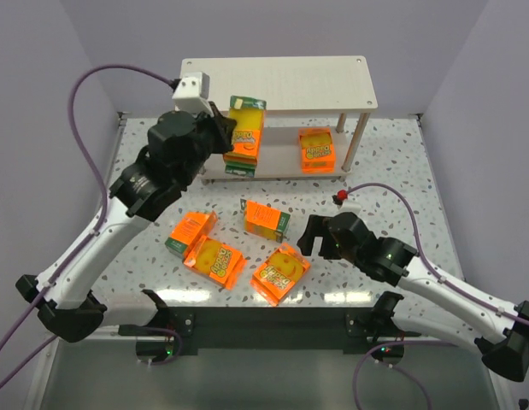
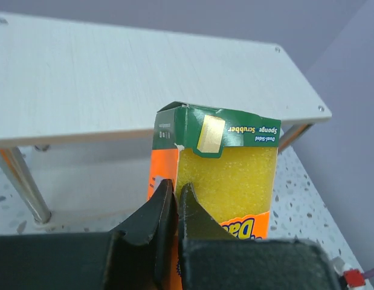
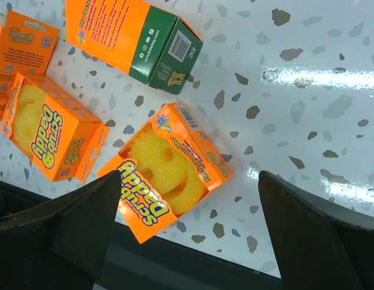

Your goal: Place and organize the cleaning sponges onto the shelf

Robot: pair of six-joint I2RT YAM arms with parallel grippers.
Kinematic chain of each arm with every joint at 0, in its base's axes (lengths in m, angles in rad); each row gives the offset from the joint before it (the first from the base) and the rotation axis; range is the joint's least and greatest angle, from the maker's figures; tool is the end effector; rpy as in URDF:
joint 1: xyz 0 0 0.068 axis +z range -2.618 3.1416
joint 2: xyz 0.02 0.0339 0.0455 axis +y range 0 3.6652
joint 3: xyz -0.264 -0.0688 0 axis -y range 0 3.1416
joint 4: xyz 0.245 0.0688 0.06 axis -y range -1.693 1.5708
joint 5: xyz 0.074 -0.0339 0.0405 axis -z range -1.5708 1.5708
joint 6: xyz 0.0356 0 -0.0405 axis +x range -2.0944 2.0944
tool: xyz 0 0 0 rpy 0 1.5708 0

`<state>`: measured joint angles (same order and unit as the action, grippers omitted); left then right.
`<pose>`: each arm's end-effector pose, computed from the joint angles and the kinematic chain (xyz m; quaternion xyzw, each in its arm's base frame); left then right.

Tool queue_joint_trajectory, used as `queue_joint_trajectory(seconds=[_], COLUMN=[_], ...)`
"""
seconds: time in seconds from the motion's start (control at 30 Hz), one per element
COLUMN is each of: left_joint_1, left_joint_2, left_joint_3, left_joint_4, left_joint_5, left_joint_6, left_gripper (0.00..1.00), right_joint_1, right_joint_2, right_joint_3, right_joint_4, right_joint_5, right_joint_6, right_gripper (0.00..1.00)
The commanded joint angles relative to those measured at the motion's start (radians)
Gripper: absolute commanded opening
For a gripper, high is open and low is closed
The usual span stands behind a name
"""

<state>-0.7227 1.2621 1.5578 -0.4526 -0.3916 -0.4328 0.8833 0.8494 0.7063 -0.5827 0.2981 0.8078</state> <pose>0.2057 -0.1633 0.4771 -0.0173 0.7563 -0.2240 0.6145 0.1207 0.1305 0.2645 0.0268 0.9036 0.2136 0.3703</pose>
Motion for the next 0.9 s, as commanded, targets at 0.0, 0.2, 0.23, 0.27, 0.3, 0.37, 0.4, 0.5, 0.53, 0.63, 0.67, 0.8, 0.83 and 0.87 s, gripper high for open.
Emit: queue_joint_trajectory(seconds=[0.0, 0.2, 0.23, 0.27, 0.3, 0.37, 0.4, 0.5, 0.53, 0.63, 0.67, 0.8, 0.83, 0.87], left_joint_1=[0.020, 0.152, 0.178, 0.233, 0.258, 0.339, 0.367, 0.459, 0.479, 0.534, 0.551, 0.578, 0.583, 0.588], left_joint_2=[0.025, 0.155, 0.170, 0.204, 0.224, 0.299, 0.324, 0.407, 0.422, 0.457, 0.474, 0.548, 0.557, 0.566], left_joint_3=[0.140, 0.281, 0.295, 0.310, 0.349, 0.402, 0.454, 0.554, 0.576, 0.617, 0.636, 0.714, 0.716, 0.714], left_joint_4=[0.002, 0.038, 0.051, 0.058, 0.067, 0.054, 0.046, 0.023, 0.019, 0.023, 0.022, -0.040, -0.046, -0.055], left_joint_5=[-0.119, -0.156, -0.121, -0.096, -0.081, -0.017, 0.025, 0.173, 0.222, 0.314, 0.335, 0.437, 0.453, 0.468], left_joint_6=[0.092, 0.232, 0.241, 0.246, 0.250, 0.255, 0.253, 0.206, 0.177, 0.125, 0.115, 0.088, 0.083, 0.077], left_gripper=[0.00, 0.00, 0.00, 0.00, 0.00, 0.00, 0.00, 0.00, 0.00, 0.00, 0.00, 0.00, 0.00, 0.00], right_joint_1=[-0.004, -0.006, -0.004, -0.006, -0.006, -0.006, -0.004, -0.004, -0.006, -0.006, -0.006, -0.007, -0.007, -0.006], right_joint_2=[-0.004, 0.000, 0.002, 0.008, 0.014, 0.019, 0.017, 0.005, 0.004, -0.001, -0.003, 0.008, 0.016, 0.020], right_joint_3=[0.019, -0.001, -0.007, -0.008, -0.010, -0.011, -0.013, -0.016, -0.014, -0.004, -0.002, 0.010, 0.012, 0.013], right_joint_4=[0.003, 0.033, 0.040, 0.041, 0.040, 0.038, 0.038, 0.032, 0.029, 0.014, 0.012, 0.003, 0.003, 0.004], right_joint_5=[0.018, -0.008, -0.013, -0.017, -0.019, -0.031, -0.031, -0.027, -0.024, -0.017, -0.017, -0.011, -0.011, -0.010], right_joint_6=[-0.015, -0.018, -0.022, -0.025, -0.024, -0.025, -0.027, -0.030, -0.030, -0.036, -0.039, -0.051, -0.053, -0.053], right_gripper=[0.99, 0.99, 0.99, 0.99, 0.99, 0.99, 0.99, 0.99, 0.99, 0.99, 0.99, 0.99, 0.99, 0.99])
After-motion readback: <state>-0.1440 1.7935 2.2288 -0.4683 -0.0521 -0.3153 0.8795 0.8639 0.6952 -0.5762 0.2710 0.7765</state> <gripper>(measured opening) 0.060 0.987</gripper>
